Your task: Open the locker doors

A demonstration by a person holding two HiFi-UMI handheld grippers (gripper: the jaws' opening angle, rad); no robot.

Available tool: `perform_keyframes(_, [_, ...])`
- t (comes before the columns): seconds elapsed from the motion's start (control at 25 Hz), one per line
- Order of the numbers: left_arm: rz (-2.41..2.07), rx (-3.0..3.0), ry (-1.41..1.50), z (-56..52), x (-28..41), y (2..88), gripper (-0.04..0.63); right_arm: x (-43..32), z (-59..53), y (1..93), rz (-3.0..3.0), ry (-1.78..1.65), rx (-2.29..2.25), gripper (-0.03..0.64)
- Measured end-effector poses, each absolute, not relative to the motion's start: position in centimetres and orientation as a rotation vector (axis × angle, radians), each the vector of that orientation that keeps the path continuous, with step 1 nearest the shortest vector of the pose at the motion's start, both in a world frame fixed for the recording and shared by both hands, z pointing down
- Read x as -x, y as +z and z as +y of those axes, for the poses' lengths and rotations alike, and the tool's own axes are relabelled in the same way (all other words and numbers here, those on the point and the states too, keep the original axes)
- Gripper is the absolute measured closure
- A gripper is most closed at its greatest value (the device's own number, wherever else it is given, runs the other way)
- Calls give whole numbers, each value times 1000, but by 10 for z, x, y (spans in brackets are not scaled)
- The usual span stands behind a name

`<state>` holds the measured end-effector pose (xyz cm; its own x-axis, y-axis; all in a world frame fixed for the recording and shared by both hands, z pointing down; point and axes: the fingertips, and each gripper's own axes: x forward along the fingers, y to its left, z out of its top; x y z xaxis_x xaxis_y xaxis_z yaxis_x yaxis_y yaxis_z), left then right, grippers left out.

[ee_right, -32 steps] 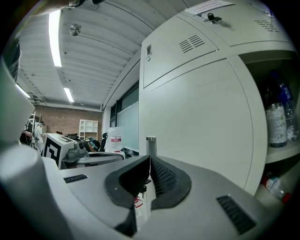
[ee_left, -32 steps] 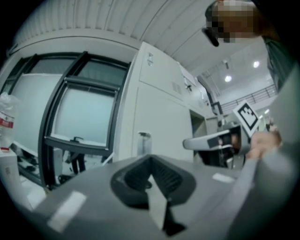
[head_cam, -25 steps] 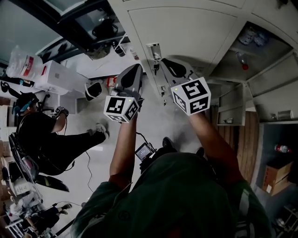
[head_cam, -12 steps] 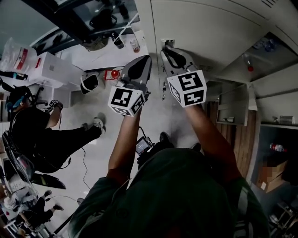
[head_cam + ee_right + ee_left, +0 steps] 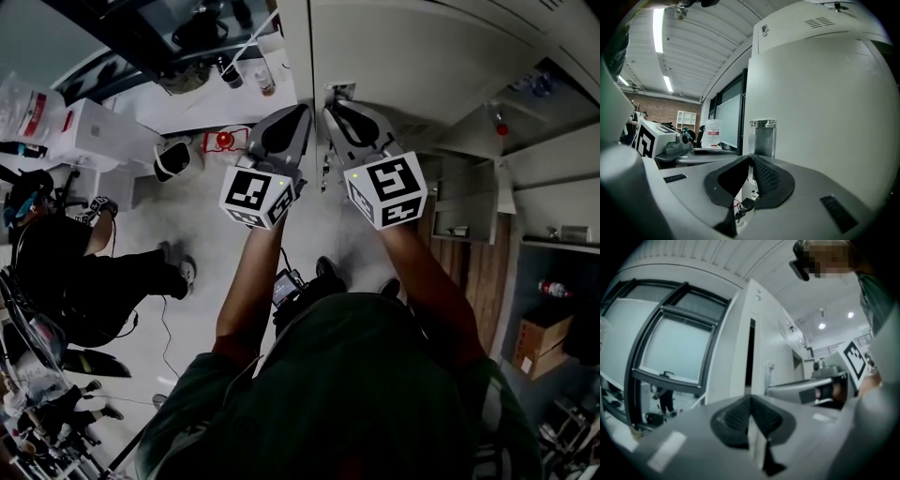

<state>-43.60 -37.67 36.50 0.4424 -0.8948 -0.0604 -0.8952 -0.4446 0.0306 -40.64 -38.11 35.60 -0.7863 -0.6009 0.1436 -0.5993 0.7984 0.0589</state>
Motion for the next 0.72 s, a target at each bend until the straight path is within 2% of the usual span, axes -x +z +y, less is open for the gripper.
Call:
perform_keyframes(0.36, [1659, 2662, 143, -331, 402, 360, 603, 371, -321, 357, -2876, 10, -857, 607])
perform_keyframes(0.72, [1669, 2651, 102, -273, 326, 349, 603, 288, -261, 352, -2910, 29, -790, 603])
